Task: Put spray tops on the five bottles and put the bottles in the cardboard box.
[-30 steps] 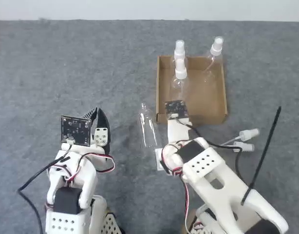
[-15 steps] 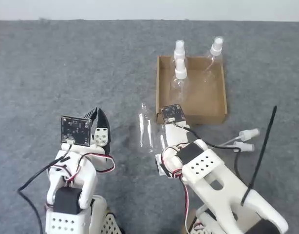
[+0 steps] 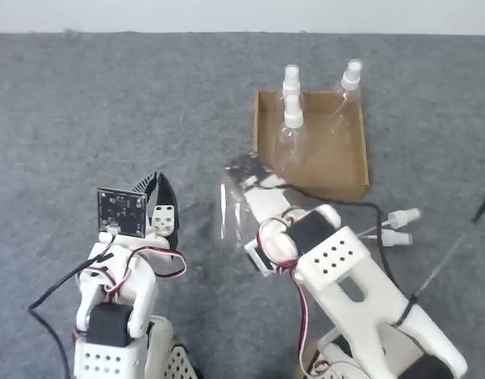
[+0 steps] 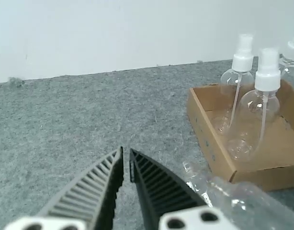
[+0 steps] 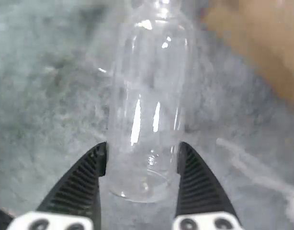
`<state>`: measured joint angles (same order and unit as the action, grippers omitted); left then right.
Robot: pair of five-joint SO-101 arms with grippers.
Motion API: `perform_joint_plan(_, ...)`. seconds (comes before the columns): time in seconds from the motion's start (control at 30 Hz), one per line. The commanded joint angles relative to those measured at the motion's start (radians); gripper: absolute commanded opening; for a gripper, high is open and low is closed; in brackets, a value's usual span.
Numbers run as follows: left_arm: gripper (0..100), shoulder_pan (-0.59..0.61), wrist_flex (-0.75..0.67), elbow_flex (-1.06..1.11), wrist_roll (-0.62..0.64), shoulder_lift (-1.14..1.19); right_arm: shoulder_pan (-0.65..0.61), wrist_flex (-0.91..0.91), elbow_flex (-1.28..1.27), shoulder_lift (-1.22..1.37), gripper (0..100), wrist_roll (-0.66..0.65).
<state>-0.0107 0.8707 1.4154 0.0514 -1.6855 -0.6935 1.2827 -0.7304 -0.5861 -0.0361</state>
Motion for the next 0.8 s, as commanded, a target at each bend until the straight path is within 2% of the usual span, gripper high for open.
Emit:
perform_joint_plan(0.0,1,0.006,-0.029,-0.007,0.003,-0.006,0.004,0.065,0.170,-0.016,0.6,-0.279)
perform_joint_plan(0.1,1,0.006,-0.029,-0.007,0.003,-0.008,0.056,0.142,0.287,-0.015,0.6,-0.269)
perform_joint_plan(0.23,1,0.002,-0.028,-0.007,0.003,-0.008,0.219,0.302,0.473,-0.008,0.6,-0.331)
perform_joint_plan(0.33,1,0.000,-0.028,-0.007,0.003,-0.008,0.426,0.394,0.591,-0.002,0.6,-0.417)
perform_joint_plan(0.43,1,-0.002,-0.028,-0.007,0.003,-0.008,0.688,0.409,0.643,-0.001,0.6,-0.519)
perform_joint_plan(0.6,1,0.000,-0.028,-0.007,0.003,-0.008,1.046,0.249,0.551,0.001,0.6,-0.684)
perform_joint_plan(0.77,1,0.002,-0.028,-0.007,0.003,-0.005,1.236,-0.008,0.358,0.096,0.6,-0.795)
